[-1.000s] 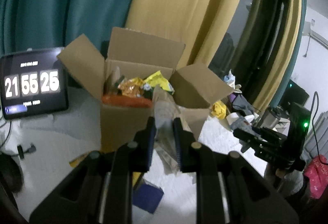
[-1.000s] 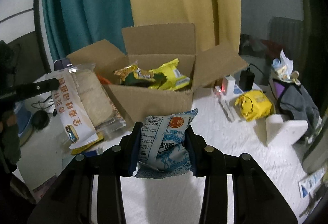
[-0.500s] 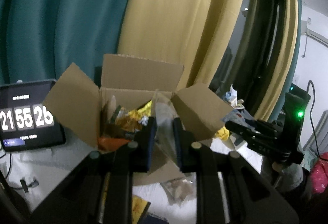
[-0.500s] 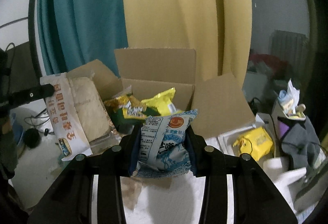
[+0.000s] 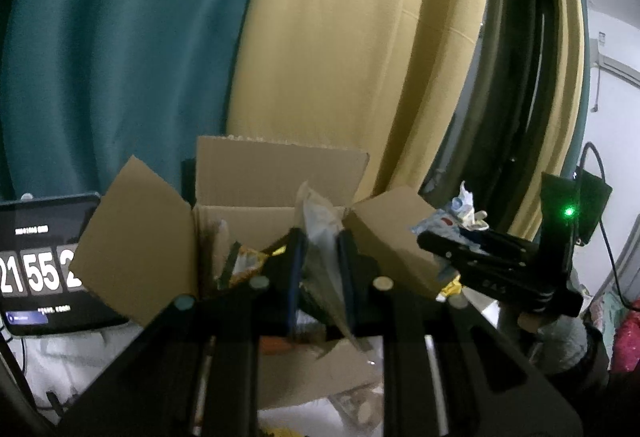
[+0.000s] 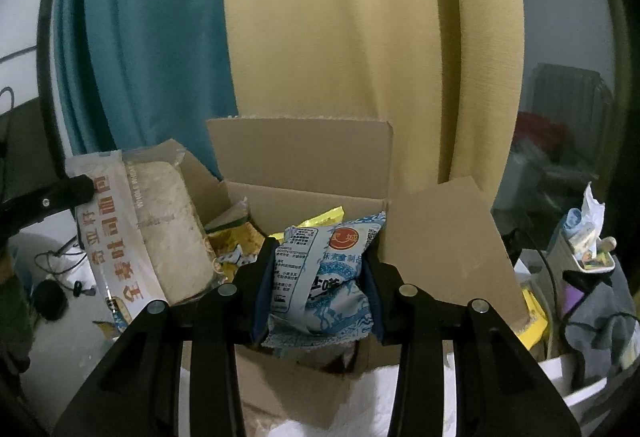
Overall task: Organize snacks
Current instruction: 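Carry both held packets up over the cardboard box, then lower both packets into the box and open both tools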
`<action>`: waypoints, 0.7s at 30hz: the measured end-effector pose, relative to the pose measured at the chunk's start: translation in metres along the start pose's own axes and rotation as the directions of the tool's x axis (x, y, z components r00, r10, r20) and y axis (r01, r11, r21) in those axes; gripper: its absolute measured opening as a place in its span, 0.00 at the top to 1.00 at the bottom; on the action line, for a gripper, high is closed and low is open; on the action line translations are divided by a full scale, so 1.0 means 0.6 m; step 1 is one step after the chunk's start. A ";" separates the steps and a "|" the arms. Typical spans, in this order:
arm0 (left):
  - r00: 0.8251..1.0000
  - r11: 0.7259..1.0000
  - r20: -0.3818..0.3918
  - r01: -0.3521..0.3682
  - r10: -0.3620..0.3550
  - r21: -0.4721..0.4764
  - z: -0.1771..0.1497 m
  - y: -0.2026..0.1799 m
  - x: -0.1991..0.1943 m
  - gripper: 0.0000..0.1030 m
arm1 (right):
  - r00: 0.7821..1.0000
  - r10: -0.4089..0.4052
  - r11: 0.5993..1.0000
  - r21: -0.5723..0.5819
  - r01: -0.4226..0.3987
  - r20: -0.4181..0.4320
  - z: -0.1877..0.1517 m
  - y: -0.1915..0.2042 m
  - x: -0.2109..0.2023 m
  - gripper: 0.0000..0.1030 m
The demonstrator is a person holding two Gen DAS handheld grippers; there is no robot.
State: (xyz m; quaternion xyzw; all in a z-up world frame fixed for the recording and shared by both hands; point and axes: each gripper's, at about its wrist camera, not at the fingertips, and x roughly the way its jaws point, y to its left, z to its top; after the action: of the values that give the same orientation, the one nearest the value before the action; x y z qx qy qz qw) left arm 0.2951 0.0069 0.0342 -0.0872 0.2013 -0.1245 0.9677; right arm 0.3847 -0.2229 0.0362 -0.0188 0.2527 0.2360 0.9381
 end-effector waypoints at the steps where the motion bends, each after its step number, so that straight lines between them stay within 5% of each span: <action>1: 1.000 1.000 0.002 0.001 -0.001 0.002 0.001 0.002 0.005 0.82 | 1.000 0.000 1.000 -0.001 0.000 0.000 0.002 -0.001 0.005 0.60; 7: 1.000 1.000 0.012 -0.001 0.001 0.001 0.017 0.007 0.031 0.82 | 1.000 -0.010 1.000 0.029 0.009 0.022 0.020 -0.020 0.038 0.60; 9: 1.000 1.000 0.012 -0.002 0.002 0.000 0.021 0.007 0.041 0.82 | 0.999 -0.023 0.999 0.049 0.022 0.029 0.026 -0.028 0.049 0.37; 11: 1.000 1.000 0.012 -0.003 0.003 -0.001 0.025 0.005 0.049 0.82 | 0.998 -0.029 0.997 0.068 0.026 0.053 0.031 -0.037 0.048 0.28; 21: 0.999 0.999 -0.032 0.022 -0.021 0.028 0.022 -0.038 0.117 0.82 | 0.996 -0.048 0.994 0.102 0.041 0.074 0.026 -0.078 0.009 0.28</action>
State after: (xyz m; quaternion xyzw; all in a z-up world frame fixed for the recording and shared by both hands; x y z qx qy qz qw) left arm 0.3584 -0.0325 0.0254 -0.0737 0.2138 -0.1393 0.9641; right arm 0.4171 -0.2594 0.0431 0.0315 0.2279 0.2026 0.9518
